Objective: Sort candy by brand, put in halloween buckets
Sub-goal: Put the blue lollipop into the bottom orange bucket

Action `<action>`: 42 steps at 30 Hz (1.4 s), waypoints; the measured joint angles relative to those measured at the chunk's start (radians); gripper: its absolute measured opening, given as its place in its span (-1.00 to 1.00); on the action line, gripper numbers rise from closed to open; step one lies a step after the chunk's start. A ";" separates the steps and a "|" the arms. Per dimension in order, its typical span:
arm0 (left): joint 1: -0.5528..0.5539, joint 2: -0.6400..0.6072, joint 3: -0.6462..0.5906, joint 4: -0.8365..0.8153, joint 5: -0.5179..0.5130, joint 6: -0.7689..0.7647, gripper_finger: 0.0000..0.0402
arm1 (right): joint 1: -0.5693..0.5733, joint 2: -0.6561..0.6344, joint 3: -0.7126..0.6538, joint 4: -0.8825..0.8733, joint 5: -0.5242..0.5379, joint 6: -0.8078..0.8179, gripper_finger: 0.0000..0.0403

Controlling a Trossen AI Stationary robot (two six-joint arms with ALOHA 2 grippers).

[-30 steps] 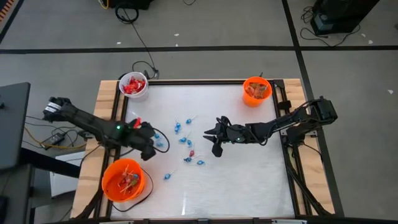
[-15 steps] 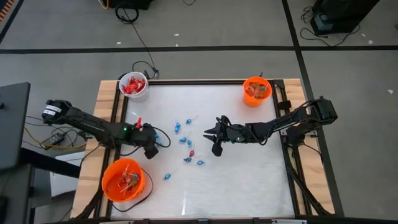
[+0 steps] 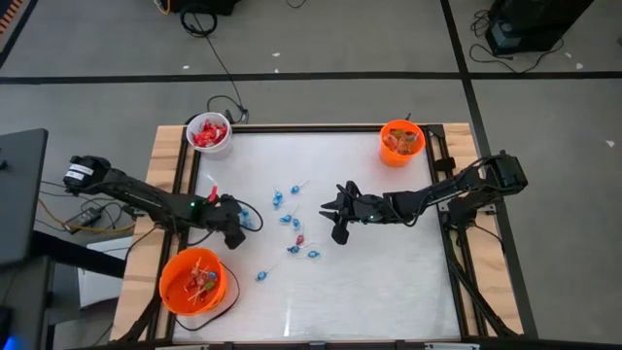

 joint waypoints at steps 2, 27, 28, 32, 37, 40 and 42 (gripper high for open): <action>0.000 0.000 -0.001 0.000 -0.005 0.002 -0.36 | 0.000 0.000 0.000 0.000 0.000 0.000 -0.49; 0.001 0.008 0.180 -0.085 -0.029 0.168 -0.58 | -0.006 0.000 0.000 0.021 0.028 0.019 -0.49; 0.001 0.008 0.193 -0.100 -0.030 0.169 -0.58 | -0.006 0.000 0.000 0.021 0.028 0.019 -0.49; -0.013 0.007 0.245 -0.182 -0.031 0.166 -0.58 | -0.002 0.000 0.000 0.022 0.028 0.037 -0.49; -0.059 0.007 0.321 -0.333 0.125 0.147 -0.58 | -0.002 0.000 0.000 0.032 0.027 0.082 -0.49; -0.102 0.007 0.389 -0.429 0.181 0.103 -0.58 | 0.003 0.000 0.000 0.032 0.023 0.096 -0.49; -0.130 0.006 0.447 -0.492 0.190 0.077 -0.58 | 0.011 0.000 0.000 0.030 0.020 0.098 -0.49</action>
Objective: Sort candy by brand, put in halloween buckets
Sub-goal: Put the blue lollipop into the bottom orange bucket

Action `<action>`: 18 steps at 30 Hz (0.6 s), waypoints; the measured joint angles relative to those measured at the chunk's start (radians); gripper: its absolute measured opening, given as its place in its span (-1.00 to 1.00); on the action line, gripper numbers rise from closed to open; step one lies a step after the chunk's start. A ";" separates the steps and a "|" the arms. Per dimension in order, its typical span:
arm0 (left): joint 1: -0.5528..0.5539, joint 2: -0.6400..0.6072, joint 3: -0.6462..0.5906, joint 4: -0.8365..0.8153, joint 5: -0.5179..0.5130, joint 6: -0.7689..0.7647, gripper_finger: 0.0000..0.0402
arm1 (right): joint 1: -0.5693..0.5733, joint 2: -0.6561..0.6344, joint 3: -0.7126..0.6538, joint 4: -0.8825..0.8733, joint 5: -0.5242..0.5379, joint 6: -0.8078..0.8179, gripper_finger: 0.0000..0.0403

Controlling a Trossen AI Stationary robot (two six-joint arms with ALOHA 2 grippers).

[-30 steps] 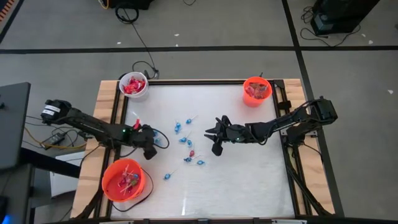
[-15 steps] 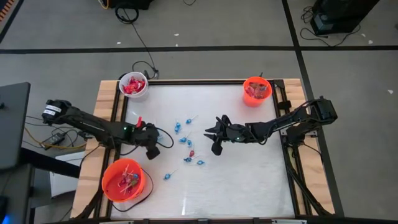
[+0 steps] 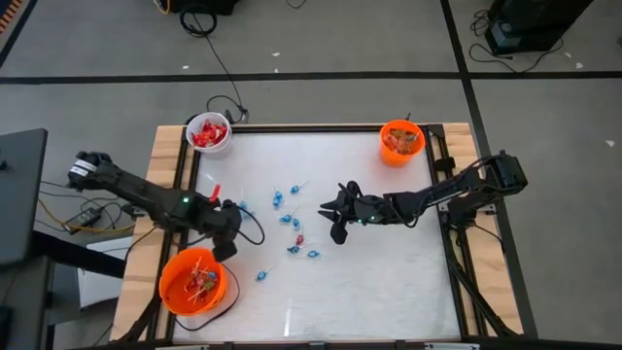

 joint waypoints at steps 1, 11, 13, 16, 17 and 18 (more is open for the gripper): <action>-0.013 0.000 0.032 -0.030 0.000 -0.019 -0.58 | 0.003 0.000 0.000 0.000 -0.001 0.000 -0.49; -0.249 -0.001 0.271 -0.144 0.074 -0.268 -0.58 | 0.025 0.000 0.000 0.003 -0.001 -0.005 -0.49; -0.319 -0.001 0.282 -0.106 0.135 -0.347 -0.58 | 0.026 0.000 0.000 0.003 -0.001 -0.024 -0.49; -0.410 -0.001 0.284 -0.037 0.175 -0.484 -0.58 | 0.022 0.000 0.000 0.003 -0.001 -0.069 -0.49; -0.439 -0.001 0.284 -0.020 0.173 -0.535 -0.58 | 0.018 0.000 0.000 0.003 -0.001 -0.083 -0.49; -0.464 0.003 0.285 -0.010 0.169 -0.590 -0.58 | 0.014 0.000 0.000 0.003 -0.001 -0.094 -0.49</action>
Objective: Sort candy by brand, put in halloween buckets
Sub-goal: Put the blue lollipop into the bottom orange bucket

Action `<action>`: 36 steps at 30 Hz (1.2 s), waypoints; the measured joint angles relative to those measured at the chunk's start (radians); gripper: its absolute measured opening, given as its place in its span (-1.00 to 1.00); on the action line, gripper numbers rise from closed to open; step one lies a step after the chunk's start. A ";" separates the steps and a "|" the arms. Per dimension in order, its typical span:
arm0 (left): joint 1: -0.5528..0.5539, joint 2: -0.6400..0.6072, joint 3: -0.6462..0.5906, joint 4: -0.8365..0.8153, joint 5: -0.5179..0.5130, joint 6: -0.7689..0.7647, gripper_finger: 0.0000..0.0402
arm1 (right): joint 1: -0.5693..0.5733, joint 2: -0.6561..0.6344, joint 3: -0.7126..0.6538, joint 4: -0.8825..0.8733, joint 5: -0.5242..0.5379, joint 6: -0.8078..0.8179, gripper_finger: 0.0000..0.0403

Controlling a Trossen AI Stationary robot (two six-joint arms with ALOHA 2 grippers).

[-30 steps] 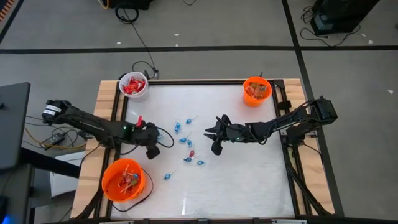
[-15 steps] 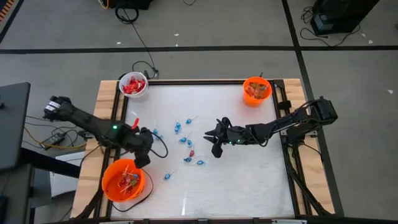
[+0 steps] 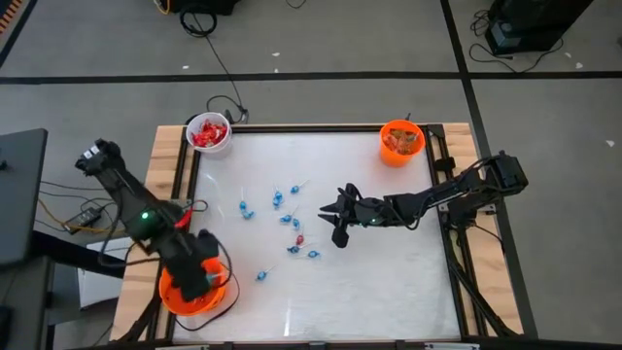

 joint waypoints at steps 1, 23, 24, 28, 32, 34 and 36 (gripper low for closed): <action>-0.025 0.005 0.000 0.003 -0.007 -0.052 -0.57 | -0.003 0.000 0.000 0.000 0.000 -0.008 -0.49; -0.161 0.152 -0.010 -0.369 0.090 -0.297 -0.18 | 0.027 0.000 0.000 -0.004 -0.072 -0.011 -0.49; -0.161 0.151 -0.005 -0.374 0.077 -0.290 -0.18 | 0.028 0.000 0.000 -0.004 -0.072 -0.011 -0.49; -0.160 0.150 0.022 -0.403 -0.090 -0.251 -0.18 | 0.028 0.000 0.000 -0.004 -0.071 0.012 -0.49; -0.139 0.150 0.072 -0.363 -0.304 -0.239 -0.18 | 0.029 0.000 0.000 -0.002 -0.071 0.039 -0.49; -0.119 0.150 0.104 -0.348 -0.381 -0.215 -0.18 | 0.028 0.000 0.000 0.000 -0.070 0.053 -0.49; -0.096 0.149 0.129 -0.363 -0.431 -0.194 -0.18 | 0.028 0.000 0.000 0.001 -0.068 0.060 -0.49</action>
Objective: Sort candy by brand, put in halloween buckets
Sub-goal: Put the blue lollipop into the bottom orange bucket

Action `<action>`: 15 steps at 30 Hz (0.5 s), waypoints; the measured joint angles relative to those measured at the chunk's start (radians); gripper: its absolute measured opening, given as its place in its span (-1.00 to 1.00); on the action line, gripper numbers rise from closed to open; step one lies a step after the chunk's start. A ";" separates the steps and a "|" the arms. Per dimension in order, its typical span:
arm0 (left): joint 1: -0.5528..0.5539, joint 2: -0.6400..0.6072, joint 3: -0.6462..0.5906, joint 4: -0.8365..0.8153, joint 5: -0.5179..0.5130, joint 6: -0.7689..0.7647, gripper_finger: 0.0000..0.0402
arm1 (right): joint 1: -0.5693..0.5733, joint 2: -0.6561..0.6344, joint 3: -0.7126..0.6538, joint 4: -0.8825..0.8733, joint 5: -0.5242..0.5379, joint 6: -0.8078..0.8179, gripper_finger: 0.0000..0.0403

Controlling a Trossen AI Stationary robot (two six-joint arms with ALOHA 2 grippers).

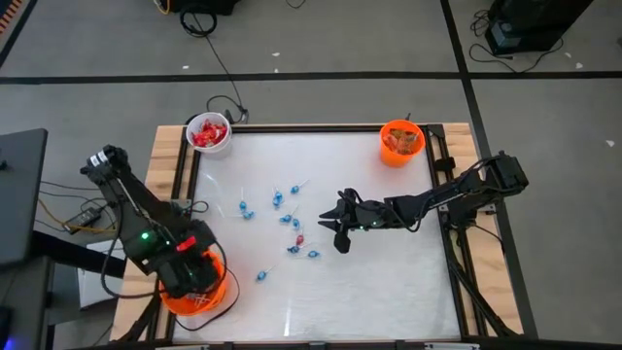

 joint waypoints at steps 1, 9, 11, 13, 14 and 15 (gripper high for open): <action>0.012 0.000 0.011 -0.007 -0.009 0.016 -0.18 | 0.000 0.000 0.000 0.000 0.000 0.000 -0.49; 0.133 0.000 0.021 -0.097 0.010 0.124 -0.19 | 0.006 0.000 0.000 0.001 -0.001 -0.001 -0.49; 0.181 0.000 0.007 -0.092 0.027 0.181 -0.20 | 0.006 0.000 0.000 0.001 -0.001 -0.001 -0.49; 0.239 0.000 -0.005 -0.088 0.039 0.247 -0.22 | 0.006 0.000 0.000 0.001 -0.002 -0.002 -0.49; 0.272 0.000 -0.005 -0.080 0.038 0.282 -0.23 | 0.006 0.000 0.000 0.001 -0.004 -0.003 -0.49; 0.306 0.000 -0.005 -0.056 0.020 0.315 -0.24 | 0.006 0.000 0.000 0.001 -0.006 -0.003 -0.49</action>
